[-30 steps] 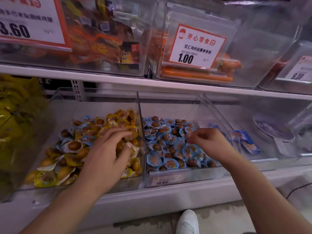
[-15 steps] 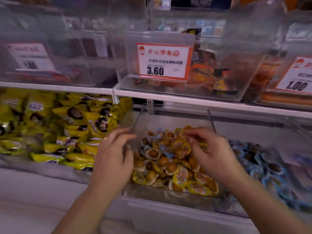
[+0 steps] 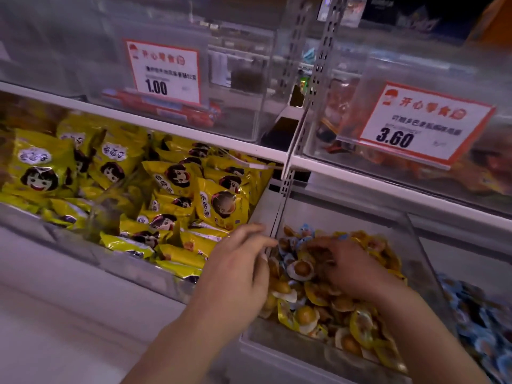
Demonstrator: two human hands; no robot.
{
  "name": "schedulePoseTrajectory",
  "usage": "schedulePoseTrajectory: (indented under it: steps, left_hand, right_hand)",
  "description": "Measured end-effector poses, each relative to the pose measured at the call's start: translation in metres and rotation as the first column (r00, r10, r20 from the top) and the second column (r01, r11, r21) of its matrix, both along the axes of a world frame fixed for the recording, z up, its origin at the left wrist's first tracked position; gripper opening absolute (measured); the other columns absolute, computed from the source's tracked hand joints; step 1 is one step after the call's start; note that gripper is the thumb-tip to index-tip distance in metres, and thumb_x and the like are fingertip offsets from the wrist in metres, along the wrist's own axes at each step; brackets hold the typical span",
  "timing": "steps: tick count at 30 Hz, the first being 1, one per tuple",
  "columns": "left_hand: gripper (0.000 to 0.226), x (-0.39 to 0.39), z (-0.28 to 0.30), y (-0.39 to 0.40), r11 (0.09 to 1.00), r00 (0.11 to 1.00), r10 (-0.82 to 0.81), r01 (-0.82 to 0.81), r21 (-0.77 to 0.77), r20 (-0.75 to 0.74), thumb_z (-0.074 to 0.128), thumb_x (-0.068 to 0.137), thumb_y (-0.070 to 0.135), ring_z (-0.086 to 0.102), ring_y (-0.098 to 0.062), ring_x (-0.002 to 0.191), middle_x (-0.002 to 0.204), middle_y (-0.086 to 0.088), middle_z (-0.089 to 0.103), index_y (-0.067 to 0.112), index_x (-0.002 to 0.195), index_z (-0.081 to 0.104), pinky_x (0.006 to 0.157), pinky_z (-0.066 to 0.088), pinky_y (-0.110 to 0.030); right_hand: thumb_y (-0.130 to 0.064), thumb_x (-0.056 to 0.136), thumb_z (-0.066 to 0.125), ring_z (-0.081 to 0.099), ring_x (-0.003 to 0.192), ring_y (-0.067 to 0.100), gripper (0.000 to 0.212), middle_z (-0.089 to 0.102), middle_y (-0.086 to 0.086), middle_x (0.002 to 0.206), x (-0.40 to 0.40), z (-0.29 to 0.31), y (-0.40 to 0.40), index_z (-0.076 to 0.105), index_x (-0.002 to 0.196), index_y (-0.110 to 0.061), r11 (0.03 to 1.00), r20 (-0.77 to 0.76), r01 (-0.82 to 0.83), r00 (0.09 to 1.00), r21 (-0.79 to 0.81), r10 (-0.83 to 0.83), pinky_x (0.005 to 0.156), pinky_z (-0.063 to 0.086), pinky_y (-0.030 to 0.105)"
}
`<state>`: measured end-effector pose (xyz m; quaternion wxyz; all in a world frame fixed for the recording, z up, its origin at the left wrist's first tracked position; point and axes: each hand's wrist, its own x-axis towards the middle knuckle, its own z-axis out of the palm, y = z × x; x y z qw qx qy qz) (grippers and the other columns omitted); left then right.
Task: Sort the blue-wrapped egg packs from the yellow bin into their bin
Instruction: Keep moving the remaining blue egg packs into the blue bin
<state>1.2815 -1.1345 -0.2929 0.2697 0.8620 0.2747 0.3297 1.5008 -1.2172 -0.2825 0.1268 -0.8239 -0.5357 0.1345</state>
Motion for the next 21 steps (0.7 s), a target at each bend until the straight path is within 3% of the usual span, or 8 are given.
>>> schedulePoseTrajectory:
  steps: [3,5,7,9,12,14,16,21]
  left_hand:
    - [0.029,0.005,0.004,-0.006,0.972,0.999,0.038,-0.04,0.231,0.009,0.055,0.087,0.015,0.048,-0.016,0.128,0.128,0.004,0.057,0.021,0.111,0.07,0.109,0.04,-0.045]
    - [0.03,0.017,0.004,-0.017,0.935,0.998,-0.041,0.055,0.35,-0.048,0.058,0.081,0.019,0.05,-0.019,0.126,0.124,0.002,0.059,0.021,0.109,0.069,0.114,0.034,-0.044]
    - [0.028,0.031,-0.003,-0.033,0.896,0.965,-0.14,0.218,0.386,-0.22,0.057,0.079,0.024,0.059,-0.02,0.107,0.113,0.003,0.062,0.023,0.104,0.068,0.105,0.042,-0.039]
    - [0.026,0.044,-0.011,-0.044,0.89,0.91,-0.104,0.266,0.371,-0.402,0.058,0.08,0.024,0.064,-0.023,0.094,0.106,0.001,0.064,0.025,0.104,0.069,0.096,0.05,-0.039]
    - [0.045,0.056,-0.018,-0.046,0.952,0.851,-0.058,0.205,0.228,-0.522,0.05,0.089,0.021,0.053,-0.031,0.119,0.132,-0.007,0.053,0.017,0.133,0.054,0.115,0.025,-0.043]
    - [0.053,0.061,-0.018,-0.044,0.968,0.816,-0.039,0.175,0.182,-0.577,0.048,0.088,0.024,0.043,-0.03,0.128,0.142,-0.008,0.044,0.013,0.141,0.044,0.12,0.009,-0.044]
    - [0.058,0.064,-0.021,-0.045,0.978,0.81,-0.006,0.127,0.165,-0.587,0.049,0.087,0.028,0.04,-0.03,0.131,0.145,-0.007,0.041,0.014,0.143,0.041,0.121,0.004,-0.042]
    - [0.061,0.07,-0.017,-0.048,0.992,0.751,-0.015,0.095,0.086,-0.66,0.057,0.083,0.027,0.041,-0.033,0.13,0.14,-0.008,0.046,0.018,0.141,0.04,0.117,0.022,-0.046]
  right_hand:
    - [-0.003,0.086,0.06,0.066,0.106,0.013,0.038,0.072,-0.006,0.109,0.014,0.009,0.001,0.072,0.108,-0.032,0.975,0.017,0.099,0.994,0.201,-0.105,0.088,0.047,0.018]
    - [0.0,0.088,0.056,0.068,0.098,0.016,0.035,0.072,-0.002,0.097,0.017,0.007,0.018,0.07,0.101,-0.03,0.931,-0.013,0.133,0.99,0.34,-0.137,0.08,0.044,0.008]
    - [-0.006,0.092,0.052,0.068,0.102,0.021,0.028,0.072,0.004,0.105,0.016,-0.003,0.046,0.071,0.106,-0.023,0.951,0.001,0.096,0.995,0.295,-0.1,0.086,0.048,0.017]
    - [-0.024,0.097,0.049,0.061,0.113,0.031,0.031,0.065,0.011,0.123,0.016,-0.02,0.07,0.067,0.122,-0.019,0.999,0.109,0.02,0.994,0.034,-0.023,0.095,0.049,0.033]
    - [-0.041,0.101,0.041,0.056,0.112,0.038,0.033,0.06,0.016,0.12,0.024,-0.034,0.077,0.063,0.121,-0.026,0.972,0.166,-0.051,0.982,-0.231,0.091,0.095,0.048,0.045]
    - [-0.039,0.099,0.049,0.062,0.104,0.032,0.024,0.064,0.011,0.112,0.033,-0.031,0.07,0.067,0.111,-0.027,0.971,0.049,-0.128,0.989,-0.202,0.141,0.091,0.05,0.041]
    - [-0.033,0.094,0.061,0.063,0.105,0.023,0.028,0.067,0.003,0.116,0.038,-0.027,0.062,0.069,0.12,-0.027,0.966,-0.005,-0.173,0.984,-0.193,0.176,0.089,0.05,0.033]
    - [-0.026,0.085,0.074,0.064,0.105,0.02,0.027,0.07,0.001,0.115,0.039,-0.027,0.053,0.074,0.111,-0.023,0.988,0.043,-0.153,0.987,-0.017,0.154,0.084,0.048,0.025]
